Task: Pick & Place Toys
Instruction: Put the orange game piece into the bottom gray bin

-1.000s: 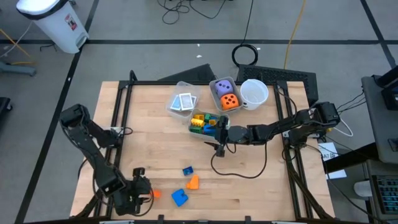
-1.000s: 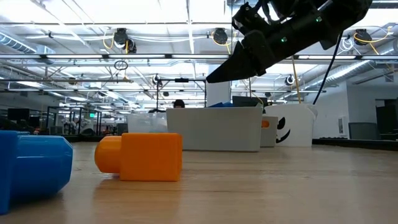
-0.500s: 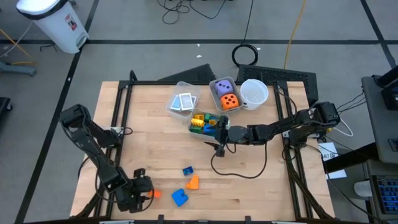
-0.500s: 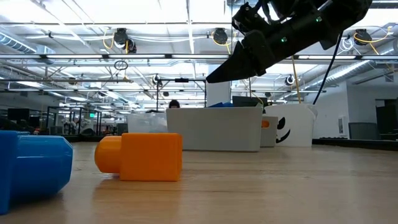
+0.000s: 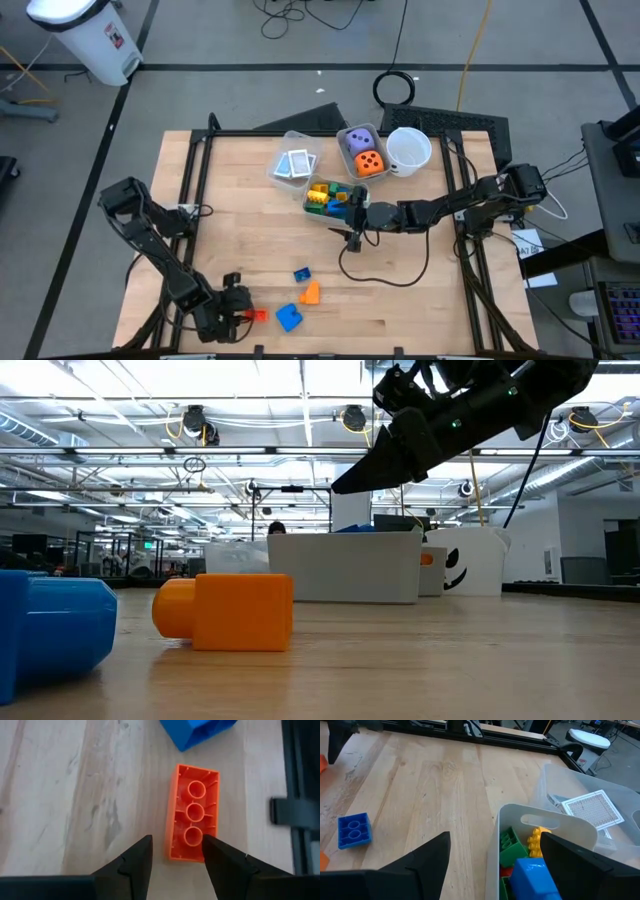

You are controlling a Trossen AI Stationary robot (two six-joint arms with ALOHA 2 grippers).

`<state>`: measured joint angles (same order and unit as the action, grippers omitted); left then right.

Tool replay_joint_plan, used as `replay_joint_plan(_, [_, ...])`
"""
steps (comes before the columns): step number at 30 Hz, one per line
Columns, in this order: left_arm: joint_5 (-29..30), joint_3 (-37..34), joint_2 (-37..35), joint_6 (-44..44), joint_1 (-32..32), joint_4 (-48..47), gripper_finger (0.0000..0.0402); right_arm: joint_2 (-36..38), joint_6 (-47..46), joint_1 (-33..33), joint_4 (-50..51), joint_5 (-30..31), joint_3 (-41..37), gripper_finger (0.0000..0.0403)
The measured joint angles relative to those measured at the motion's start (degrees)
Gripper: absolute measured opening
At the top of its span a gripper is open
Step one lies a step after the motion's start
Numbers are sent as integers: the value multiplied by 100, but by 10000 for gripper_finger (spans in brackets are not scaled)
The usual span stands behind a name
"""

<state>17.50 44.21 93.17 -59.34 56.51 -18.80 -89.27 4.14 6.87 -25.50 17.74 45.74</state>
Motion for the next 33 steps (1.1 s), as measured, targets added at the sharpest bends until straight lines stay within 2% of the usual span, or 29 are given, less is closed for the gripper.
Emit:
replay_joint_plan(5, [-2,6,50,-269,-129,25,180,0,-2,-1,0,-2,1,281])
replay_joint_plan(9, [407,-2,62,-258,-276,-58,175,0,-1,-1,0,-2,2,281])
replay_joint_plan(12, [526,-8,67,-230,-404,-74,152,0,-2,0,0,-2,2,281])
replay_joint_plan(17, [512,-18,72,-55,-631,-164,83,0,-2,-2,0,0,2,281])
replay_joint_plan(21, [601,-17,74,95,-849,-277,77,0,-2,0,-2,-2,2,281])
replay_joint_plan(29, [1819,-29,87,770,-1323,-292,76,0,-2,0,-2,-2,2,281])
replay_joint_plan(33, [2274,-26,85,1318,-1553,93,76,0,119,-1,-2,1,1,281])
